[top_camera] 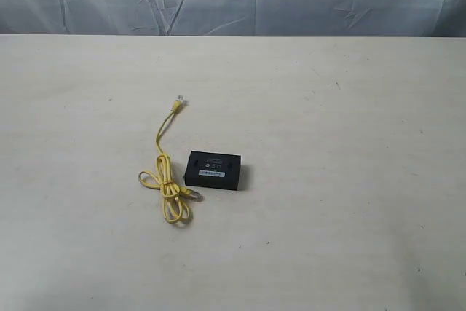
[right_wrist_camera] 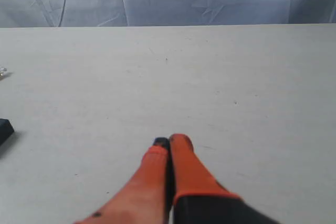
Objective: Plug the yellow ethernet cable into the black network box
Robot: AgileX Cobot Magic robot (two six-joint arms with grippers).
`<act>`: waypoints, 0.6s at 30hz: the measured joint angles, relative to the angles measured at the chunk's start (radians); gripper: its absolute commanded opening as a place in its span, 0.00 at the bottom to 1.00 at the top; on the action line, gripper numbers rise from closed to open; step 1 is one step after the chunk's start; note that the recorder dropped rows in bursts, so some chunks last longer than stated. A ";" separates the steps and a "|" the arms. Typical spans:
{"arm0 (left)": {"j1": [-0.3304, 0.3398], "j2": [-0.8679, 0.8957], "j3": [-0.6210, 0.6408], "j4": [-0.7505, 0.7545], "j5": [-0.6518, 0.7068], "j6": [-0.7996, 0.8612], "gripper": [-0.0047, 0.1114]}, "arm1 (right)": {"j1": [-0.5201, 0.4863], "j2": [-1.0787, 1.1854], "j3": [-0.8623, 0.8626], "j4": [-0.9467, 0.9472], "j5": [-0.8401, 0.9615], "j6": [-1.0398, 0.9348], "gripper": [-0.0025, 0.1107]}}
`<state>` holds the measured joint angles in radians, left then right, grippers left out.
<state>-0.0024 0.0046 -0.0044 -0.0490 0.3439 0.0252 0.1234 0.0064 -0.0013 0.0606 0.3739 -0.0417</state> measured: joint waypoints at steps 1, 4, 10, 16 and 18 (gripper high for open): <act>0.000 0.000 0.000 0.000 0.000 0.000 0.04 | 0.000 0.000 0.000 0.000 0.000 0.000 0.02; 0.000 0.000 0.000 0.000 0.000 0.000 0.04 | 0.000 0.000 0.000 -0.002 -0.002 0.000 0.02; 0.000 0.000 0.000 0.000 0.000 0.000 0.04 | 0.000 0.000 0.000 -0.002 -0.086 0.000 0.02; 0.000 0.000 0.000 0.000 0.000 0.000 0.04 | 0.000 0.000 0.000 -0.002 -0.261 0.000 0.02; 0.000 0.000 0.000 0.000 0.000 0.000 0.04 | 0.000 0.000 0.000 -0.002 -0.293 0.000 0.02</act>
<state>-0.0024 0.0046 -0.0044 -0.0490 0.3439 0.0252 0.1234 0.0064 -0.0013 0.0587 0.0812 -0.0417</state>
